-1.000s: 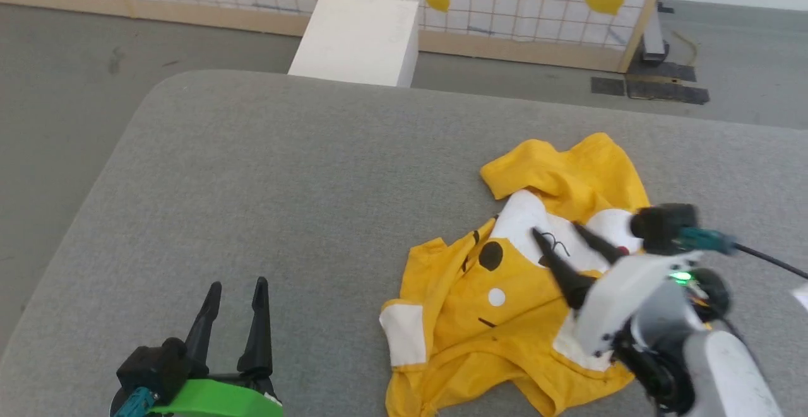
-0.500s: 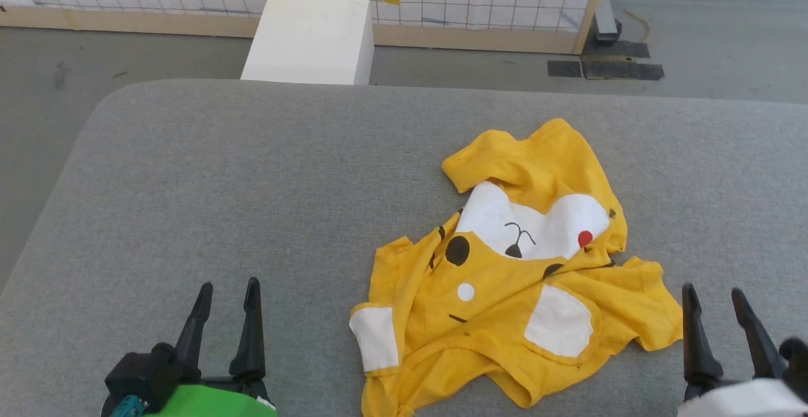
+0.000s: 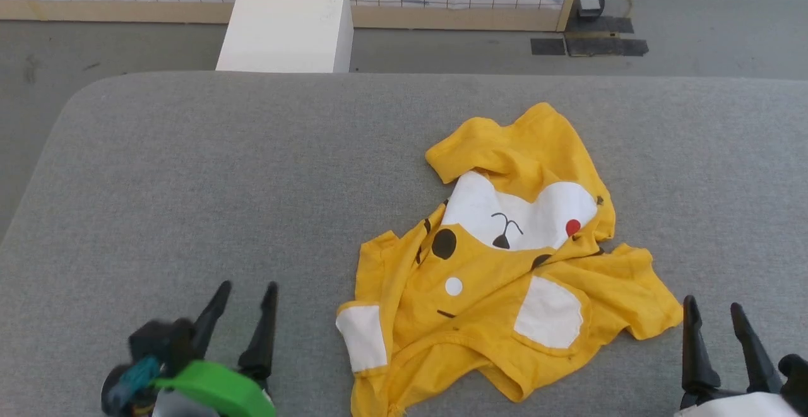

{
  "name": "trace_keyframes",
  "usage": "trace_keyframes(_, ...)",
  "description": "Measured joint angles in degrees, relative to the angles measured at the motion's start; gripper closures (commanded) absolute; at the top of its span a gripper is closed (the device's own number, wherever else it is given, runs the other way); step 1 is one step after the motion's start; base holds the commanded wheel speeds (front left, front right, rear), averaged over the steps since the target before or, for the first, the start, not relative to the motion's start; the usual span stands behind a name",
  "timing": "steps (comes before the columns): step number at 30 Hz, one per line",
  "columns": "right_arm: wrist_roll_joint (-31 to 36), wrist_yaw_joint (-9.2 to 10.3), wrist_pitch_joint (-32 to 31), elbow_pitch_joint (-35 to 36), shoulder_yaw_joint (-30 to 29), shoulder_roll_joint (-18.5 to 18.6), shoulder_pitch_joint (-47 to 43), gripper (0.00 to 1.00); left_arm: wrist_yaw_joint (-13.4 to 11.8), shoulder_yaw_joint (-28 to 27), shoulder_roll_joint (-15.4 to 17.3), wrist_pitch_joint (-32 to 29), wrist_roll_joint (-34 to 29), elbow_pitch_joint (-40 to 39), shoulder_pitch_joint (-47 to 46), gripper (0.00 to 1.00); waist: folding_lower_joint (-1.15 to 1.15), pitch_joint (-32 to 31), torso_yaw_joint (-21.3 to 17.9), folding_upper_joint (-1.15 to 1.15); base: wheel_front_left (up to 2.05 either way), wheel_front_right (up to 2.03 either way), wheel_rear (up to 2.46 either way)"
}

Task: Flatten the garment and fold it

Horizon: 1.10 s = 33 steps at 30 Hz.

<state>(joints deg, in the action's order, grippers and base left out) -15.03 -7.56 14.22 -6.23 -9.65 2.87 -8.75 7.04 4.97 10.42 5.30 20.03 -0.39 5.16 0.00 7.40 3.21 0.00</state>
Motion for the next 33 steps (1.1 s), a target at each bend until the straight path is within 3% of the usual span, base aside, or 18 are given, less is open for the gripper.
trace_keyframes(6,0.4,0.00,0.2,-0.6,-0.3,0.0,1.0,0.00,0.0,9.2,6.6,-16.4,5.8,-1.6,-6.3,0.00,0.00,1.7,0.7,0.00,0.00,0.00,0.00)
trace_keyframes(9,0.4,0.00,0.3,-1.2,0.4,0.0,1.7,0.00,0.0,14.7,9.6,-24.9,11.9,-3.0,-9.1,0.00,0.00,2.8,1.0,0.00,0.00,0.00,0.00)
trace_keyframes(14,0.4,0.00,0.4,-1.5,0.8,0.0,2.9,0.00,0.1,20.2,13.4,-31.9,18.2,-3.3,-13.7,0.00,0.00,4.5,1.3,0.00,0.00,0.00,0.00)
trace_keyframes(20,0.2,0.00,0.5,-1.6,1.2,0.0,4.3,0.00,0.1,24.5,15.4,-35.6,19.9,1.6,-17.0,0.00,0.00,6.2,0.8,0.00,0.00,0.00,0.00)
trace_keyframes(30,-0.7,0.00,0.5,-2.5,1.3,0.0,4.5,0.00,0.1,27.4,12.8,-33.7,25.9,8.7,-18.8,0.00,0.00,6.6,-2.0,0.00,0.00,0.00,0.00)
trace_keyframes(31,-0.7,0.00,0.5,-2.5,1.2,0.0,4.5,0.00,0.1,27.4,12.3,-33.2,26.5,9.6,-18.9,0.15,0.00,6.5,-2.2,0.00,0.00,0.00,0.00)
trace_keyframes(33,-0.7,0.00,0.5,-2.5,1.0,0.0,4.5,0.00,0.0,27.9,11.4,-31.8,27.8,10.8,-19.1,1.00,0.00,6.4,-2.5,0.00,0.00,0.00,0.00)
